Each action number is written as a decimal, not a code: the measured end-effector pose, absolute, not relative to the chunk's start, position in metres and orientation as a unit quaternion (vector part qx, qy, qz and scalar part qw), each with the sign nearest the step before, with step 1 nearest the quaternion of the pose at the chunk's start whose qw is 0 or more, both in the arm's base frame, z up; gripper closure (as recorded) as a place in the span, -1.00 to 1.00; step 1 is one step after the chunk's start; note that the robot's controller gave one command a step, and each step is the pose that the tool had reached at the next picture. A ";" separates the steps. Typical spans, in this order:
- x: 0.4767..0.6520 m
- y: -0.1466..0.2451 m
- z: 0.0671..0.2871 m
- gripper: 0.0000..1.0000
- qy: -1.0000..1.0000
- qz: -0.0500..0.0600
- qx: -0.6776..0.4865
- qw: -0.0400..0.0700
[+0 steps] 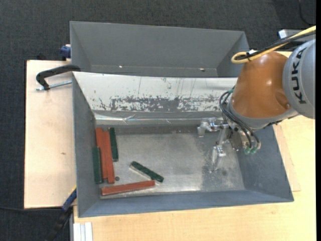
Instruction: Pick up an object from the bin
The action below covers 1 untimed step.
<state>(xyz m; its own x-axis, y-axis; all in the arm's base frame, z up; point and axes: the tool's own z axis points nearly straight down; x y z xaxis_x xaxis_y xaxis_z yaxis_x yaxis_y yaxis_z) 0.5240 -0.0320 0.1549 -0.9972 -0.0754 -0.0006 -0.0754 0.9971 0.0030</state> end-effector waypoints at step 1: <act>0.502 -0.026 0.149 -1.00 0.996 0.001 -0.085 0.001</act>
Offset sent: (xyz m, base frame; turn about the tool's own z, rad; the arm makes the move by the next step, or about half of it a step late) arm 0.0006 0.0657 -0.0783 -0.1325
